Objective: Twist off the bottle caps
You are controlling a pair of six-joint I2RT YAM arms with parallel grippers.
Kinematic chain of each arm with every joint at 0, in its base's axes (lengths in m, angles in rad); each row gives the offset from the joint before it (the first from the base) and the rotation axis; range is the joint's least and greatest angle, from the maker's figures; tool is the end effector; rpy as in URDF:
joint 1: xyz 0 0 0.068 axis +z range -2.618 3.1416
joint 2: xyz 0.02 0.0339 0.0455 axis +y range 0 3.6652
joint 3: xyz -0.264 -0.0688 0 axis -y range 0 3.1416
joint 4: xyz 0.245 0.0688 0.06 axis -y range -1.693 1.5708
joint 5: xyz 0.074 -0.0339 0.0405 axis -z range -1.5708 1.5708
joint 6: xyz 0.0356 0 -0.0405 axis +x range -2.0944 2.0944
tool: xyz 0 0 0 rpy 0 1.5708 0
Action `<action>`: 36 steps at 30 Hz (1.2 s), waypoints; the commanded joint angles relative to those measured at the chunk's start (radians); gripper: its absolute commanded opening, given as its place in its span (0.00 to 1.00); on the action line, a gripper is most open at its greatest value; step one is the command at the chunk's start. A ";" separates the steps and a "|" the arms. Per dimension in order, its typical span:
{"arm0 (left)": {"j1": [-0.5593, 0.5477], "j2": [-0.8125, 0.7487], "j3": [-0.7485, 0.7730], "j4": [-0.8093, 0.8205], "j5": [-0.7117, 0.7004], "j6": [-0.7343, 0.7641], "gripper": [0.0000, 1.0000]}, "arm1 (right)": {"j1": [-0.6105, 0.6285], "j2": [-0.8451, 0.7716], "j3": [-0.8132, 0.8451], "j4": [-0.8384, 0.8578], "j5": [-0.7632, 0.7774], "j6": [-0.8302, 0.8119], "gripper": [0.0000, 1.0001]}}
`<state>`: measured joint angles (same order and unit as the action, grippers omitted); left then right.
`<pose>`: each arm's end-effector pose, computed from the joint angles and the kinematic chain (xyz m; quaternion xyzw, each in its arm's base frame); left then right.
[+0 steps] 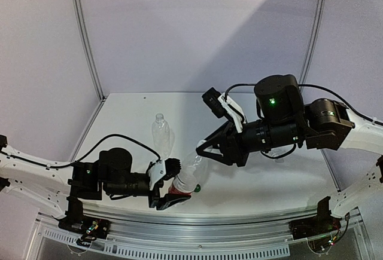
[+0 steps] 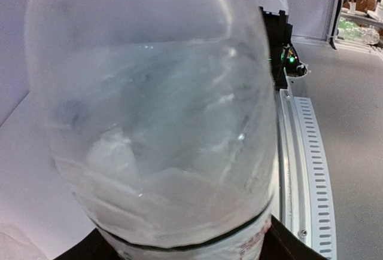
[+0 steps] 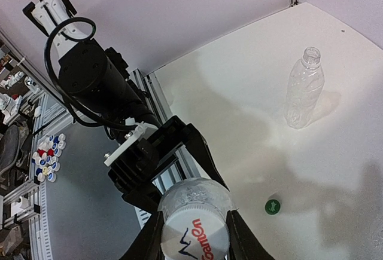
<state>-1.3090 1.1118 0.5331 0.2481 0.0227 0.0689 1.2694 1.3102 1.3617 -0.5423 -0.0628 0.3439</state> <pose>0.0625 -0.2365 0.2308 0.5224 0.6240 -0.3452 0.4675 0.0840 0.2777 0.3895 -0.3971 0.7599 0.3896 0.3361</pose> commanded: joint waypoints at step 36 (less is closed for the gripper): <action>-0.177 0.228 0.119 -0.125 -0.608 0.190 0.30 | -0.219 0.018 -0.009 -0.302 -0.336 0.227 0.60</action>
<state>-1.4677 1.3376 0.6277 0.1226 -0.5278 0.2398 1.0523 1.3182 1.3727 -0.8627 -0.3283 0.5438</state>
